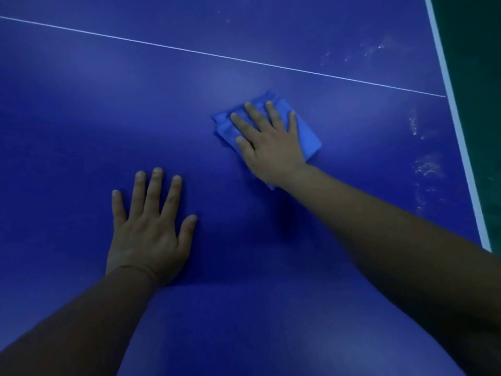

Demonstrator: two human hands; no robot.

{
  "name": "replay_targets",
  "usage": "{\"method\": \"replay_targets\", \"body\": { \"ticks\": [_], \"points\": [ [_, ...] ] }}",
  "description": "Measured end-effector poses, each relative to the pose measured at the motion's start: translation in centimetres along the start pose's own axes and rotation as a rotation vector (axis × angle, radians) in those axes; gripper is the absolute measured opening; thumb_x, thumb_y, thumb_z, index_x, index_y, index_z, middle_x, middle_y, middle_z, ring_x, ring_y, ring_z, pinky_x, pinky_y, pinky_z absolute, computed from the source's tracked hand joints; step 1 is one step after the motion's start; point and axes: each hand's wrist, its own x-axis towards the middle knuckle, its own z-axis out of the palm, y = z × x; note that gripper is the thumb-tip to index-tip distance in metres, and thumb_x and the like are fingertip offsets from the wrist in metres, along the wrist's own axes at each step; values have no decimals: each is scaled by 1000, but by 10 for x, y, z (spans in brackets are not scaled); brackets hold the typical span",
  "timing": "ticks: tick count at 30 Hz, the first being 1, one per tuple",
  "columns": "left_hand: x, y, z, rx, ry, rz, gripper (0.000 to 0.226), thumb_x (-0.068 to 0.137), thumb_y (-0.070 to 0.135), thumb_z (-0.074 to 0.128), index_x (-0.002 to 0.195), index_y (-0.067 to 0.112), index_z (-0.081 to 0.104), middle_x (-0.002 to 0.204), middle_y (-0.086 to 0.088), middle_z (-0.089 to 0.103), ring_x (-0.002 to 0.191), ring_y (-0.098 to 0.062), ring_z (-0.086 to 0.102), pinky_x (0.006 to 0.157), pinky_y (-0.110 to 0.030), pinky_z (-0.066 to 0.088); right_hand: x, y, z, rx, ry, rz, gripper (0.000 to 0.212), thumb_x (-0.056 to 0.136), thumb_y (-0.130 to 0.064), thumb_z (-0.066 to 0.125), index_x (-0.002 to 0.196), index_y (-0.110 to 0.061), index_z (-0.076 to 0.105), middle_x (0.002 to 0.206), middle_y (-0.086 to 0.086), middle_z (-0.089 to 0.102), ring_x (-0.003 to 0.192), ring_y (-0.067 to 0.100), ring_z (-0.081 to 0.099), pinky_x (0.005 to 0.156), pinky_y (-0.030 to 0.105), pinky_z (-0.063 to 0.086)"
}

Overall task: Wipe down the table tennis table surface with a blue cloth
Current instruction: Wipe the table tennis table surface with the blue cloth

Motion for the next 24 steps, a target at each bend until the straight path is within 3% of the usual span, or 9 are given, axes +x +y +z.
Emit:
{"method": "replay_targets", "body": {
  "ticks": [1, 4, 6, 8, 12, 15, 17, 20, 24],
  "points": [
    [0, 0, 0, 2, 1, 1, 74, 98, 62, 13, 161, 21, 12, 168, -8, 6, 155, -29, -2, 122, -60, 0, 4, 11, -3, -8, -9, -1, 53, 105, -51, 24, 157, -44, 16, 167, -11, 9, 155, 25, 2, 119, 62, -1],
    [0, -1, 1, 16, -1, 7, 73, 99, 61, 13, 160, 20, 14, 168, -9, 9, 155, -30, 0, 121, -62, 5, 13, 81, -15, 51, 22, 407, 54, 105, -51, 22, 157, -43, 14, 168, -11, 6, 155, 26, 0, 119, 65, 0],
    [0, -2, 2, 30, -5, 14, 73, 100, 61, 13, 160, 20, 14, 168, -9, 9, 155, -31, 2, 120, -64, 7, 1, 103, -15, 130, 21, 566, 54, 105, -50, 21, 158, -42, 14, 168, -9, 5, 154, 28, -2, 118, 66, -1],
    [0, -2, 2, 29, -5, 22, 73, 100, 61, 13, 160, 20, 15, 168, -10, 10, 155, -31, 2, 120, -64, 9, -12, 74, -5, 64, 96, 503, 53, 105, -48, 23, 157, -40, 19, 168, -5, 11, 154, 32, 4, 117, 68, 2],
    [0, -2, 2, 40, 5, 25, 73, 99, 58, 20, 159, 18, 21, 167, -11, 14, 155, -32, 8, 119, -64, 9, 14, -52, 13, 25, 141, 150, 54, 102, -50, 28, 156, -43, 23, 167, -4, 17, 154, 33, 7, 117, 68, 1],
    [2, -2, 3, 53, 10, 19, 73, 99, 58, 21, 159, 17, 22, 167, -10, 15, 155, -32, 9, 119, -63, 9, 70, -119, 4, 126, 78, -5, 53, 104, -49, 25, 156, -42, 23, 167, -6, 13, 154, 30, 1, 116, 67, -5],
    [1, -1, 3, 54, 16, 17, 72, 99, 58, 19, 160, 18, 20, 167, -9, 13, 155, -31, 9, 120, -62, 9, 102, -120, -5, 121, 21, -66, 53, 105, -50, 22, 157, -42, 21, 168, -7, 11, 154, 29, -1, 116, 66, -6],
    [0, -3, 3, 74, 13, 23, 72, 100, 59, 18, 160, 19, 18, 167, -10, 13, 155, -32, 9, 120, -62, 8, 120, -38, -11, 37, 38, 50, 54, 104, -50, 21, 157, -41, 19, 168, -6, 13, 154, 30, 5, 117, 67, 2],
    [1, -4, 3, 77, -9, 29, 72, 100, 60, 16, 160, 19, 16, 167, -10, 12, 155, -33, 7, 119, -64, 10, 85, 142, -30, 65, 87, 570, 56, 104, -50, 19, 158, -37, 15, 168, -5, 10, 153, 35, 6, 116, 69, 5]
  ]
}}
